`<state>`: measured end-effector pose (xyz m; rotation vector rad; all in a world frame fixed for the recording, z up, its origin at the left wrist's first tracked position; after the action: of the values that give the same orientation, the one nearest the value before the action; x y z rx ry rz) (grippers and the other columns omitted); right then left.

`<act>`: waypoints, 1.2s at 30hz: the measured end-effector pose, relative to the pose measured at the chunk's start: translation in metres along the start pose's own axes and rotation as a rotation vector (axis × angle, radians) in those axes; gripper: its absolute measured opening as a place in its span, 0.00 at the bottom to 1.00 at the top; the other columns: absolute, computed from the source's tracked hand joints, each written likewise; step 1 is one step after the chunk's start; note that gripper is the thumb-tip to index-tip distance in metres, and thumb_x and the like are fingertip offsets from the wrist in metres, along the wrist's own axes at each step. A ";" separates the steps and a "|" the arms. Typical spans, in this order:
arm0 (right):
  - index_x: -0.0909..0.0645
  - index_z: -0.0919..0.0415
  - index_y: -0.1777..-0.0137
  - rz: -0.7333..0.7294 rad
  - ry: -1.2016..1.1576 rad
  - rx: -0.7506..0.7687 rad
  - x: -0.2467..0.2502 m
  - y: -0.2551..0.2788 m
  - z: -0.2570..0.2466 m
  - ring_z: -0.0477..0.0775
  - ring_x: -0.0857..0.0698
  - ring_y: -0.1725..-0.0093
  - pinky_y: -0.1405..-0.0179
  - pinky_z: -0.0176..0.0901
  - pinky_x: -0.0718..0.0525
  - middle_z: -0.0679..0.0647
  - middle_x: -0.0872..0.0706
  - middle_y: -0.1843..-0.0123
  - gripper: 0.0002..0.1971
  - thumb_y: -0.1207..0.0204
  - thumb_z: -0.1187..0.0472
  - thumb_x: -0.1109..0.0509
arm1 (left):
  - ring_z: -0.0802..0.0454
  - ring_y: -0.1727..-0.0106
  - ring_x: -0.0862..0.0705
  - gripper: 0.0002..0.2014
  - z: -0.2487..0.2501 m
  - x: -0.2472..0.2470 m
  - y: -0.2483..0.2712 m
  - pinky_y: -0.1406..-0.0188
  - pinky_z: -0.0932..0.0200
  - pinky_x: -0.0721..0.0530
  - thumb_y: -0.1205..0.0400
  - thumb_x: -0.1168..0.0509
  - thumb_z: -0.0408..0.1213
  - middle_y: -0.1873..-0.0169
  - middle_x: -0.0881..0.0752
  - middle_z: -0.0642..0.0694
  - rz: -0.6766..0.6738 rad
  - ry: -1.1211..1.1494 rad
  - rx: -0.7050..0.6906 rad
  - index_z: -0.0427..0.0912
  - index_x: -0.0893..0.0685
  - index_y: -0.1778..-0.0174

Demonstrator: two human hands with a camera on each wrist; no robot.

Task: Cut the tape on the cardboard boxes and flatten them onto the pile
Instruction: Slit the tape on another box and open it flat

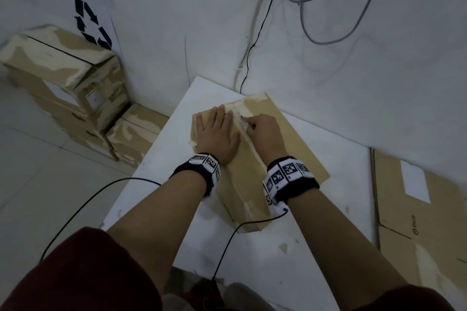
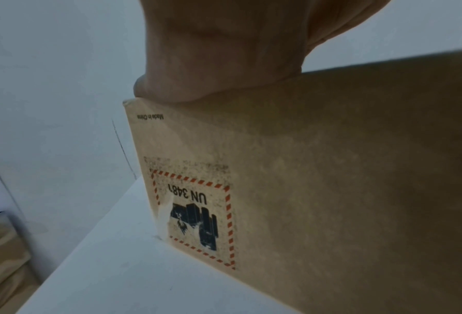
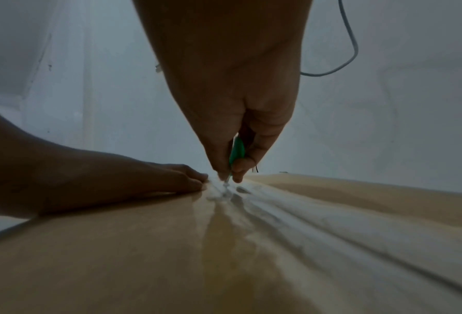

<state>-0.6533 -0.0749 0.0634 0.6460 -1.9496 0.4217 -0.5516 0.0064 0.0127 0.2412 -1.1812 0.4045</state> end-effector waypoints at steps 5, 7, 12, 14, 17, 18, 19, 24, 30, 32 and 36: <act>0.13 0.65 0.37 0.015 -0.023 -0.014 0.008 0.002 0.001 0.60 0.14 0.40 0.37 0.49 0.19 0.61 0.11 0.41 0.14 0.17 0.63 0.34 | 0.47 0.15 0.54 0.37 0.001 0.002 0.000 0.20 0.35 0.63 0.20 0.65 0.59 0.15 0.51 0.45 -0.009 -0.011 0.002 0.46 0.48 0.15; 0.12 0.64 0.37 -0.011 0.022 -0.044 0.009 0.009 0.006 0.61 0.15 0.40 0.35 0.50 0.20 0.62 0.11 0.41 0.14 0.18 0.65 0.35 | 0.47 0.15 0.55 0.34 0.001 0.002 0.000 0.20 0.35 0.64 0.18 0.60 0.57 0.15 0.51 0.45 -0.013 -0.016 0.004 0.46 0.48 0.15; 0.12 0.63 0.39 -0.014 0.024 -0.088 0.013 0.035 0.019 0.60 0.14 0.43 0.44 0.41 0.22 0.61 0.11 0.42 0.14 0.18 0.67 0.35 | 0.47 0.15 0.55 0.34 0.001 0.001 0.001 0.21 0.35 0.65 0.17 0.59 0.57 0.15 0.51 0.45 -0.004 -0.030 0.007 0.46 0.48 0.15; 0.11 0.62 0.40 -0.028 0.022 -0.140 0.017 0.041 0.023 0.59 0.14 0.43 0.42 0.41 0.20 0.61 0.11 0.41 0.13 0.17 0.68 0.36 | 0.48 0.15 0.56 0.33 0.001 0.001 0.000 0.21 0.35 0.65 0.15 0.56 0.56 0.15 0.52 0.46 -0.017 -0.033 0.007 0.46 0.49 0.15; 0.11 0.62 0.41 -0.043 0.019 -0.208 0.023 0.057 0.032 0.59 0.14 0.42 0.37 0.46 0.18 0.61 0.12 0.39 0.13 0.17 0.68 0.36 | 0.47 0.15 0.56 0.32 0.002 0.002 0.000 0.21 0.34 0.64 0.13 0.54 0.55 0.15 0.53 0.44 -0.038 -0.061 0.014 0.45 0.51 0.15; 0.11 0.62 0.40 -0.037 0.017 -0.208 0.023 0.064 0.034 0.59 0.14 0.42 0.38 0.45 0.18 0.60 0.12 0.39 0.13 0.17 0.67 0.36 | 0.46 0.15 0.56 0.31 0.003 0.004 0.001 0.21 0.33 0.64 0.13 0.55 0.53 0.15 0.54 0.43 -0.038 -0.093 0.011 0.44 0.52 0.15; 0.11 0.62 0.39 -0.024 0.007 -0.195 0.024 0.072 0.036 0.58 0.14 0.43 0.40 0.43 0.18 0.59 0.12 0.40 0.13 0.17 0.67 0.35 | 0.45 0.15 0.57 0.31 0.007 0.006 0.004 0.21 0.33 0.63 0.12 0.56 0.52 0.15 0.55 0.43 -0.038 -0.130 0.000 0.43 0.53 0.15; 0.10 0.62 0.41 -0.002 -0.007 -0.111 0.025 0.078 0.037 0.58 0.12 0.45 0.40 0.48 0.17 0.60 0.09 0.45 0.12 0.18 0.64 0.33 | 0.47 0.15 0.53 0.29 0.060 -0.007 0.052 0.20 0.38 0.59 0.11 0.59 0.48 0.15 0.53 0.44 -0.102 -0.111 -0.255 0.41 0.52 0.15; 0.11 0.64 0.40 0.020 -0.002 -0.114 0.027 0.102 0.050 0.59 0.14 0.41 0.37 0.47 0.20 0.61 0.11 0.42 0.12 0.18 0.65 0.34 | 0.50 0.15 0.50 0.31 0.074 -0.024 0.071 0.19 0.42 0.60 0.15 0.67 0.49 0.15 0.48 0.46 -0.085 -0.076 -0.162 0.40 0.50 0.15; 0.12 0.64 0.38 0.019 -0.008 -0.135 0.029 0.119 0.060 0.59 0.16 0.40 0.38 0.45 0.22 0.61 0.13 0.41 0.12 0.16 0.65 0.35 | 0.51 0.15 0.49 0.33 0.074 -0.024 0.070 0.18 0.43 0.59 0.18 0.68 0.49 0.16 0.47 0.46 -0.084 -0.075 -0.163 0.40 0.49 0.16; 0.13 0.63 0.38 0.021 -0.027 -0.190 0.033 0.154 0.080 0.59 0.15 0.42 0.41 0.44 0.20 0.61 0.14 0.42 0.14 0.16 0.68 0.38 | 0.52 0.15 0.48 0.30 0.075 -0.027 0.070 0.18 0.43 0.57 0.15 0.64 0.48 0.16 0.46 0.47 -0.069 -0.060 -0.140 0.41 0.47 0.16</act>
<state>-0.8147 -0.0045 0.0553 0.5117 -1.9944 0.2373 -0.6541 0.0353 0.0129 0.1736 -1.2506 0.2543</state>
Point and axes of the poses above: each hand's wrist, its own y-axis away from the middle knuckle, its own x-axis out of the back of the hand, z = x × y, the point moved 1 cm from there along -y, towards the middle knuckle
